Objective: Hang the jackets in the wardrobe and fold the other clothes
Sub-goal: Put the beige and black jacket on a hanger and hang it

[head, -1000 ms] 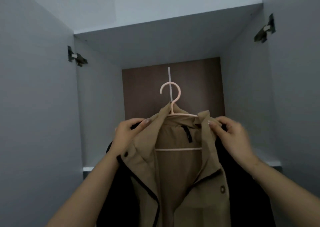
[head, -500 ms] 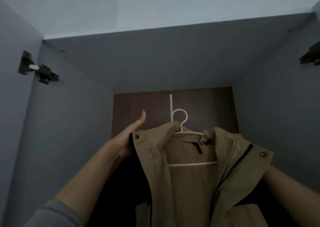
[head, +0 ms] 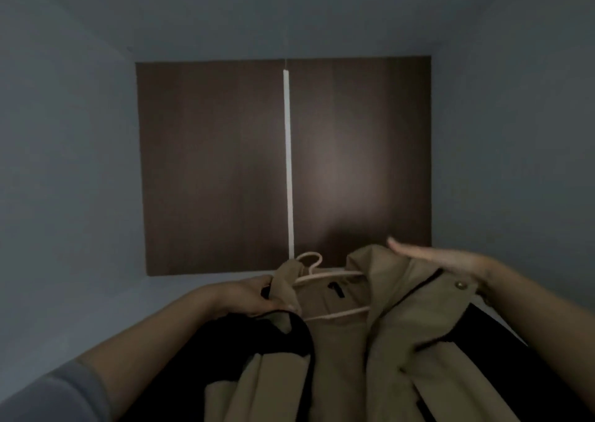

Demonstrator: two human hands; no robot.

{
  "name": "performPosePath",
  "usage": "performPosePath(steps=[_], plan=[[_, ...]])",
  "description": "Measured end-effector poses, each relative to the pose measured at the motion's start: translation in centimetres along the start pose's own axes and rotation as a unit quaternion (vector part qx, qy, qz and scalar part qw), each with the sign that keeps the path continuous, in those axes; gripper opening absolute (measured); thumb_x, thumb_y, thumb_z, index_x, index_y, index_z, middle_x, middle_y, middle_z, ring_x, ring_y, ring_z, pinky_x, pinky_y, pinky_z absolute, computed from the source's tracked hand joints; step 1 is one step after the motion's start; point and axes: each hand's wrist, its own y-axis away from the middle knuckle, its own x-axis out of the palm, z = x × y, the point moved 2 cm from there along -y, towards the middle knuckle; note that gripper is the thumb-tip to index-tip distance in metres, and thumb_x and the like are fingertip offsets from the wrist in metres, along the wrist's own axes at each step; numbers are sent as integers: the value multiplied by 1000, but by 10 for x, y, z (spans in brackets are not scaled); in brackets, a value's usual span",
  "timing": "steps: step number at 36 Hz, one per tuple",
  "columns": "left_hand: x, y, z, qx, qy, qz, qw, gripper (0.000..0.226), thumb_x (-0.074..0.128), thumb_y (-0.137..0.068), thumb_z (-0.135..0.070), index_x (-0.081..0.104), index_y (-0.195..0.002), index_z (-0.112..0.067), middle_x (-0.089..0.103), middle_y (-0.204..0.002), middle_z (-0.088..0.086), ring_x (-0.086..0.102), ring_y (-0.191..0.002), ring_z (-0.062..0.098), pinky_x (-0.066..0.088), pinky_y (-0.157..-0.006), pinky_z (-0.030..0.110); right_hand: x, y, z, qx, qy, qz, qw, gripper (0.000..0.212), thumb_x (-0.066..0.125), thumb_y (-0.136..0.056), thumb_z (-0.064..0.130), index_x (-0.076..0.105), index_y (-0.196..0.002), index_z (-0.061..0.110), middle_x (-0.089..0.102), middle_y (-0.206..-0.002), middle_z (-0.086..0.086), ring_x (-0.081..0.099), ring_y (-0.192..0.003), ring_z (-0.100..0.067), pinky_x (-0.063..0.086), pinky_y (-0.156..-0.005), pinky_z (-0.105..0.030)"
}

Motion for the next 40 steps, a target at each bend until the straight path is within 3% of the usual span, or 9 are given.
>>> performPosePath(steps=[5, 12, 15, 18, 22, 25, 27, 32, 40], plan=[[3, -5, 8, -20, -85, -9, 996, 67, 63, -88, -48, 33, -144, -27, 44, -140, -9, 46, -118, 6, 35, -99, 18, 21, -21, -14, 30, 323, 16, 946, 50, 78, -79, 33, 56, -124, 28, 63, -124, 6, 61, -113, -9, 49, -98, -26], [7, -9, 13, -25, -132, -48, 990, 54, 55, -93, -46, 36, -141, -28, 38, -148, -2, 42, -125, 11, 31, -102, 22, 29, -40, -30, 33, 412, -70, 908, 72, 77, -78, 41, 41, -138, 23, 52, -123, 7, 52, -114, -13, 42, -99, -24], [10, -3, 11, -59, -207, -104, 971, 60, 53, -93, -46, 29, -146, -33, 30, -149, 8, 33, -135, 26, 26, -114, 40, 31, -28, -23, 53, 529, -136, 836, 95, 74, -73, 58, 30, -148, 20, 45, -133, -5, 47, -122, -21, 40, -102, -29], [8, 15, -3, -77, -304, -162, 936, 58, 54, -90, -48, 32, -143, -36, 29, -144, 6, 27, -135, 27, 20, -110, 47, 41, -6, -4, 16, 626, -212, 750, 79, 71, -78, 52, 38, -142, 20, 43, -136, -10, 44, -125, -29, 39, -96, -32], [7, 51, -39, 3, -192, -232, 954, 35, 65, -88, -32, 59, -120, -20, 55, -126, 7, 51, -118, 22, 38, -101, 36, 73, 45, 30, -83, 524, -259, 807, 44, 66, -84, 28, 58, -127, 18, 58, -124, -6, 55, -116, -21, 42, -87, -21], [15, 88, -68, 72, -60, -253, 963, 16, 71, -85, -15, 71, -100, -8, 69, -108, 8, 62, -100, 17, 43, -88, 19, 113, 94, 37, -100, 424, -183, 881, 18, 66, -84, 42, 71, -95, 29, 66, -95, 13, 61, -96, -7, 43, -73, -14], [24, 119, -83, 100, -41, -270, 957, 14, 70, -86, -18, 74, -97, -11, 71, -101, 3, 62, -91, 8, 40, -78, 11, 143, 125, 32, -90, 395, -99, 909, 33, 61, -82, 58, 73, -98, 32, 64, -108, 12, 59, -102, -5, 42, -82, -12], [71, 202, -102, 143, -50, -285, 947, 12, 67, -88, -18, 75, -97, -18, 64, -89, -15, 60, -85, 1, 40, -79, 10, 185, 164, 2, -100, 490, -64, 864, 58, 51, -93, 51, 44, -143, 23, 45, -143, 9, 39, -133, -10, 30, -105, -15], [174, 316, -70, 135, 97, -316, 934, 17, 66, -89, -17, 70, -93, -32, 65, -98, -11, 59, -89, -6, 41, -74, 3, 231, 223, -62, -298, 351, -234, 856, 41, 62, -92, 30, 56, -132, 22, 51, -132, 12, 40, -126, -1, 17, -97, 4]])
